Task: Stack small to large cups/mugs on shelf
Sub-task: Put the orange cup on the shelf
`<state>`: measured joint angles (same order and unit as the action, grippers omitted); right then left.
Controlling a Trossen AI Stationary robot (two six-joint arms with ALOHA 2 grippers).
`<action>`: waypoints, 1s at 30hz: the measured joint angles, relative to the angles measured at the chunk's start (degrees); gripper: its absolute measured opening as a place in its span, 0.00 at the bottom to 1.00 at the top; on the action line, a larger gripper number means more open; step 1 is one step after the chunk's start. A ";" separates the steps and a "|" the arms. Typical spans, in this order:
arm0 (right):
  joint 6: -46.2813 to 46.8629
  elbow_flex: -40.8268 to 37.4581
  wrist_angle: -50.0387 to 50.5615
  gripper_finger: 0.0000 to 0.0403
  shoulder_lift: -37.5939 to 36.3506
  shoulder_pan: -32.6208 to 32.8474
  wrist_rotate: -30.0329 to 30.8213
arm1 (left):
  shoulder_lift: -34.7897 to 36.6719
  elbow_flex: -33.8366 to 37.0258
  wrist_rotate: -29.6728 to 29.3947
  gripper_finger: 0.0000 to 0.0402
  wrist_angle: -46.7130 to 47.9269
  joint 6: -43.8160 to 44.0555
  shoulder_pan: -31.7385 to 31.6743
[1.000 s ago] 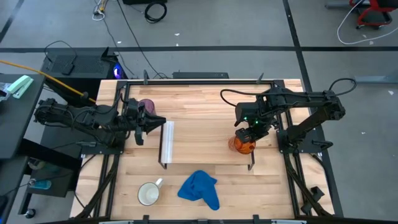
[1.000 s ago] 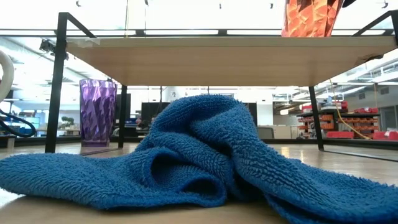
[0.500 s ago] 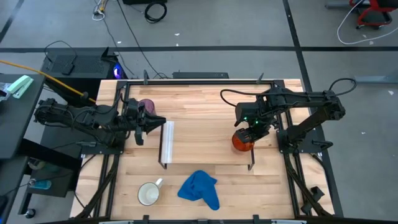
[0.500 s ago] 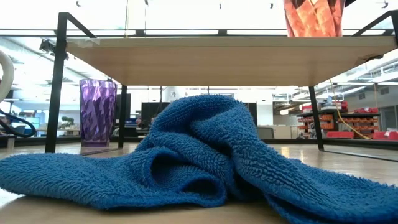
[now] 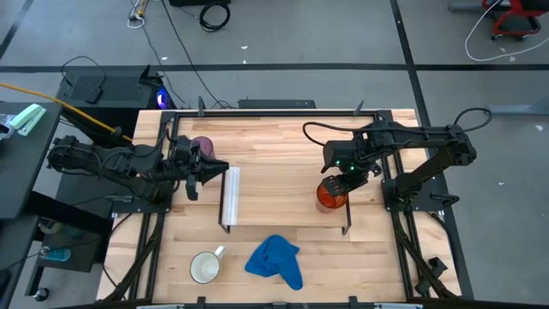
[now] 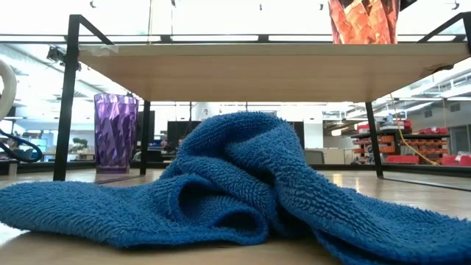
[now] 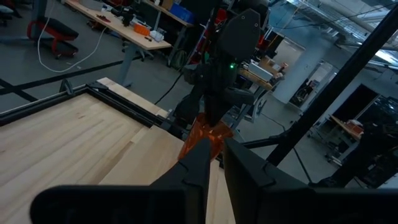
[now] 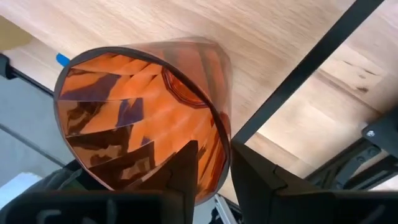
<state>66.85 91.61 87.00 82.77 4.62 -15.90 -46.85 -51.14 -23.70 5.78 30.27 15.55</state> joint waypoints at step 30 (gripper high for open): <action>-2.42 14.86 3.07 0.23 -6.06 2.75 13.42 | 0.00 -0.01 -0.07 0.14 -0.04 0.08 0.00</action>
<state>64.43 106.47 90.07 76.71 7.38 -2.49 -46.85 -51.16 -23.77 5.74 30.35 15.55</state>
